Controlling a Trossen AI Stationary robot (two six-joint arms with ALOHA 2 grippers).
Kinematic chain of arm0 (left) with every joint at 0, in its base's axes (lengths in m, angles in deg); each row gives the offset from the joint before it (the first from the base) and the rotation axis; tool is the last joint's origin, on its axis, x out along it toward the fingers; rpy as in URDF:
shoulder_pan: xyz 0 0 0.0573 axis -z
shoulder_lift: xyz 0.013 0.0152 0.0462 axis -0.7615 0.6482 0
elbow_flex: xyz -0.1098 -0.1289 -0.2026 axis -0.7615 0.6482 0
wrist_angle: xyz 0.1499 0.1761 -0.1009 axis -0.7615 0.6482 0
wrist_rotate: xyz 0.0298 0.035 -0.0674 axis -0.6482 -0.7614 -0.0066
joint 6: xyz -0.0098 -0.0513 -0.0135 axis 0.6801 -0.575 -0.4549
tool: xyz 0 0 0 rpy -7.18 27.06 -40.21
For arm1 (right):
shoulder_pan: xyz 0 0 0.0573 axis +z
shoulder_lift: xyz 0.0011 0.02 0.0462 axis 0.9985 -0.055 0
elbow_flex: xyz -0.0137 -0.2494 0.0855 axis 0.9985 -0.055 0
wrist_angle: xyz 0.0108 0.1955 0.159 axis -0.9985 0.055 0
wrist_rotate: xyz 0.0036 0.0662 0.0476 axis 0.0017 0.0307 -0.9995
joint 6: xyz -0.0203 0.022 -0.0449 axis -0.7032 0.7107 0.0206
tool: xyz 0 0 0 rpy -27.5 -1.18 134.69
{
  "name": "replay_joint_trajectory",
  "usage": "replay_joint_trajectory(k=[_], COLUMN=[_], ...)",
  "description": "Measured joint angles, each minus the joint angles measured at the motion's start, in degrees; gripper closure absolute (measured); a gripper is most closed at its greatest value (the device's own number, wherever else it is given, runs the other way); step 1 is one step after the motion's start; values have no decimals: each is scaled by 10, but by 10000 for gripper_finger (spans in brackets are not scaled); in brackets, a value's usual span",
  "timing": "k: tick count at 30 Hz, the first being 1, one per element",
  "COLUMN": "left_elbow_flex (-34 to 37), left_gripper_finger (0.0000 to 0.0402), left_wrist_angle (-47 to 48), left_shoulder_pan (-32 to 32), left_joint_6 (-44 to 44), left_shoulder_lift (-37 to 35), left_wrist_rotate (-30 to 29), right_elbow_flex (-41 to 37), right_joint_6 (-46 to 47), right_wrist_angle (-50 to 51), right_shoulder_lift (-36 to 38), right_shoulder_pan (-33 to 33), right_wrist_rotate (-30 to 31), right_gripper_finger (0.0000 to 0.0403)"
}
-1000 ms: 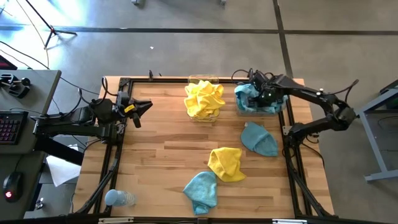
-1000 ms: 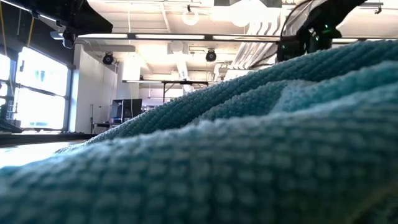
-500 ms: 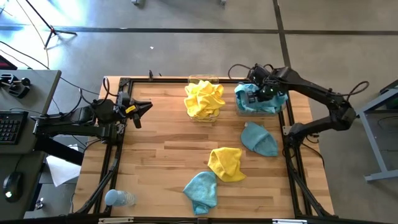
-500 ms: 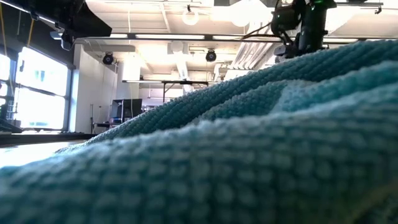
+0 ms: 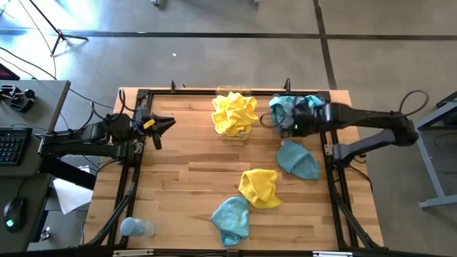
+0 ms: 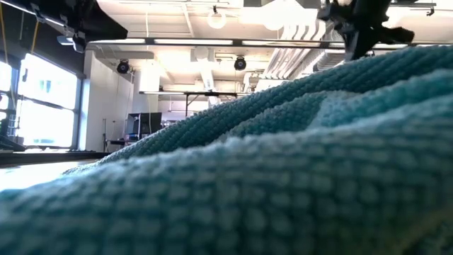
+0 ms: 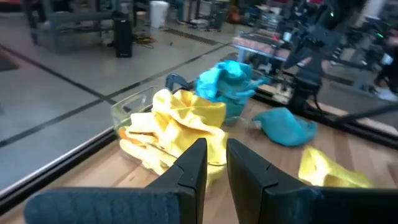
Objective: Sort microfiber towel by color & place in baskets
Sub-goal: Put the yellow towel into the left transparent bin
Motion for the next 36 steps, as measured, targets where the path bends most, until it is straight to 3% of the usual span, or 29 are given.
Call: replay_joint_trajectory(k=[7, 12, 16, 23, 28, 36], left_elbow_flex=[-7, -21, -23, -23, -23, -23], left_gripper_finger=[351, 351, 351, 351, 351, 351], left_wrist_angle=[-1, 1, 3, 16, 25, 40], left_shoulder_pan=[0, 0, 0, 0, 0, 0], left_joint_6=[49, 83, 83, 78, 50, 46], left_shoulder_lift=[0, 0, 0, 0, 0, 0], left_wrist_rotate=[65, 93, 113, 145, 151, 165], right_elbow_flex=[0, 0, 0, 0, 0, 0], right_joint_6=[75, 147, 207, 291, 347, 364], right_wrist_angle=[-116, -150, -168, -182, -194, -263], right_shoulder_lift=[-60, -142, -201, -271, -299, -305], right_shoulder_pan=[148, 224, 263, 291, 292, 292], right_wrist_rotate=[57, 35, -10, -18, -46, -50], right_gripper_finger=[403, 403, 402, 396, 350, 220])
